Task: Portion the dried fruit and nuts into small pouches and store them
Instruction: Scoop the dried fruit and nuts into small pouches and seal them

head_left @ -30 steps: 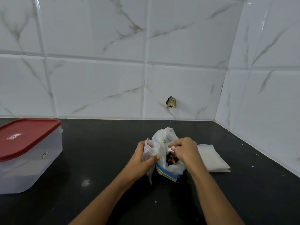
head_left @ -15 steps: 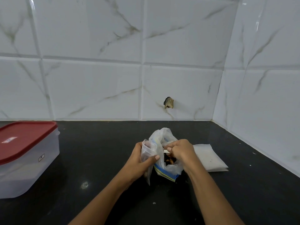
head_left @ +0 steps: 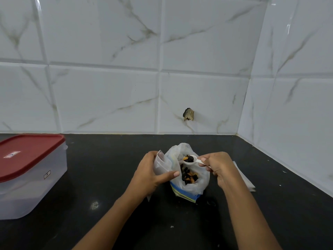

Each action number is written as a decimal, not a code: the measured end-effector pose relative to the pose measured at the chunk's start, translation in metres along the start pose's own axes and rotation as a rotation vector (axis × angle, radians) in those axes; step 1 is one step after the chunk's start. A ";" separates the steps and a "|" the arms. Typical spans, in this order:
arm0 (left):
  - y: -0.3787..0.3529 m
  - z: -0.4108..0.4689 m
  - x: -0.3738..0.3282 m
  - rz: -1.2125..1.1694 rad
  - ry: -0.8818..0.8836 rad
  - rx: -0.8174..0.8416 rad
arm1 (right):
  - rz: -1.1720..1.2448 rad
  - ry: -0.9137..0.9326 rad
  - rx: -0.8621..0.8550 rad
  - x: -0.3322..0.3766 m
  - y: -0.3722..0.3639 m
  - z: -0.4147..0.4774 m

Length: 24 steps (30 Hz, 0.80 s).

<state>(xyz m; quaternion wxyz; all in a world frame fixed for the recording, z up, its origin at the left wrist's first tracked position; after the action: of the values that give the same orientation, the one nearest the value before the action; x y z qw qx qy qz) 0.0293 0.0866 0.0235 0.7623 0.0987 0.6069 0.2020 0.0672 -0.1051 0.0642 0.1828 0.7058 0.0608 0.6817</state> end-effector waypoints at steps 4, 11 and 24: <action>0.003 0.001 0.001 0.133 -0.024 0.015 | 0.032 0.135 0.024 0.009 0.003 -0.008; 0.004 0.000 0.000 0.024 -0.024 0.077 | 0.078 0.326 0.150 0.031 -0.010 -0.035; 0.010 0.002 0.004 -0.201 0.018 0.049 | -0.730 1.015 0.291 0.041 -0.038 -0.051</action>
<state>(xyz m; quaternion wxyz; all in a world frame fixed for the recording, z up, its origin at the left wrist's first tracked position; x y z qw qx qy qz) 0.0301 0.0973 0.0242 0.7705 0.0540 0.6255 0.1102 0.0260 -0.0469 0.0898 0.2539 0.2466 0.4679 0.8098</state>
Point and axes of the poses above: each hand's wrist, its own z-axis towards the middle knuckle, its own y-axis out of the back of the hand, x = y × z, the point moved 1 cm from there along z, towards the middle knuckle, and after that the axes turned 7 degrees about y, right-handed, at the moved point
